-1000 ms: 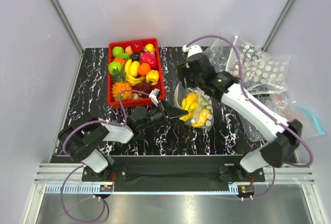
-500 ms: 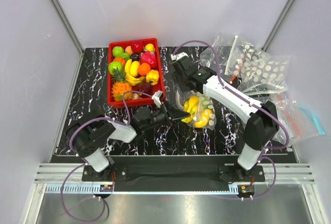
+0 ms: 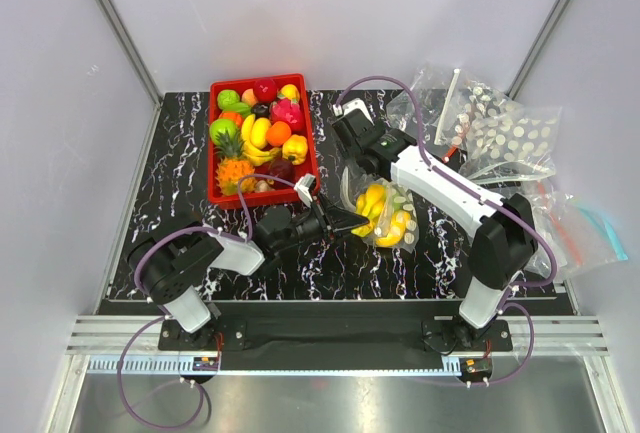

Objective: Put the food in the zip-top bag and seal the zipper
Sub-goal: Place the fake fruit in the zipper food storage bag.

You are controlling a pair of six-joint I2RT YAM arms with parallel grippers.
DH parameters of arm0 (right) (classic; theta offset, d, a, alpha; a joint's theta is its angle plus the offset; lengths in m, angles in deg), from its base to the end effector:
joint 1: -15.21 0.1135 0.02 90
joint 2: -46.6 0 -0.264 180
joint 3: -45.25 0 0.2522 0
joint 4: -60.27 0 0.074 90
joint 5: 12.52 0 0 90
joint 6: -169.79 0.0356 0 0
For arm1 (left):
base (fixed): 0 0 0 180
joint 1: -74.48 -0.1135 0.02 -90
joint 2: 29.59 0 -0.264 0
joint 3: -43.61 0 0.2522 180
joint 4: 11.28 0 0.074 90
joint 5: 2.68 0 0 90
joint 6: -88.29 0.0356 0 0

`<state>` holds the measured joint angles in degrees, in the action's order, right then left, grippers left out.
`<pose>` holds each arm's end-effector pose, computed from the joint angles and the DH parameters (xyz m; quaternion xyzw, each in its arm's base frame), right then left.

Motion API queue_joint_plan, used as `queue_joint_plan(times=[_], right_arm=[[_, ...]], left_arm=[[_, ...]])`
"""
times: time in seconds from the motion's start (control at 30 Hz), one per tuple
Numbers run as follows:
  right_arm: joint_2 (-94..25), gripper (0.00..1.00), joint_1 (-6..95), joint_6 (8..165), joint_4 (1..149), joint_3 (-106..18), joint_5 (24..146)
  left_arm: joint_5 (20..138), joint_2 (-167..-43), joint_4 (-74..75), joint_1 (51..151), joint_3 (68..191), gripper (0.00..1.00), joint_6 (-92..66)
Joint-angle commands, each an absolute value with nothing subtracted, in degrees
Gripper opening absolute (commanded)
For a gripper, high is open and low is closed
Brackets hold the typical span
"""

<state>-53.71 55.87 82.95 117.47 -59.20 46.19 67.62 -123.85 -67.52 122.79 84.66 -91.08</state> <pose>0.3015 0.2346 0.3080 -0.2127 0.8923 -0.1235 0.3785 0.1892 -0.2305 0.1805 -0.1215 0.6785 -0.7092 0.1483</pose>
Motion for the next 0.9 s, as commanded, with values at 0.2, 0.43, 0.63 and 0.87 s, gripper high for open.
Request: queue_joint_plan(times=[0.2, 0.43, 0.63, 0.87], right_arm=[[-54.4, 0.08, 55.7, 84.6, 117.0, -61.4, 47.1], [-48.0, 0.0, 55.7, 99.6, 118.1, -61.9, 49.0], [-36.9, 0.0, 55.8, 113.1, 111.5, -51.8, 46.5], [-27.2, 0.0, 55.7, 118.9, 103.2, -40.2, 48.7]], left_arm=[[66.7, -122.6, -68.5, 122.8, 87.9, 0.17, -87.9], [62.7, -118.4, -56.5, 119.2, 89.9, 0.27, -81.9], [63.1, -109.0, -44.9, 113.9, 89.6, 0.31, -77.9], [57.8, -111.1, -22.9, 113.0, 103.9, 0.41, -70.5]])
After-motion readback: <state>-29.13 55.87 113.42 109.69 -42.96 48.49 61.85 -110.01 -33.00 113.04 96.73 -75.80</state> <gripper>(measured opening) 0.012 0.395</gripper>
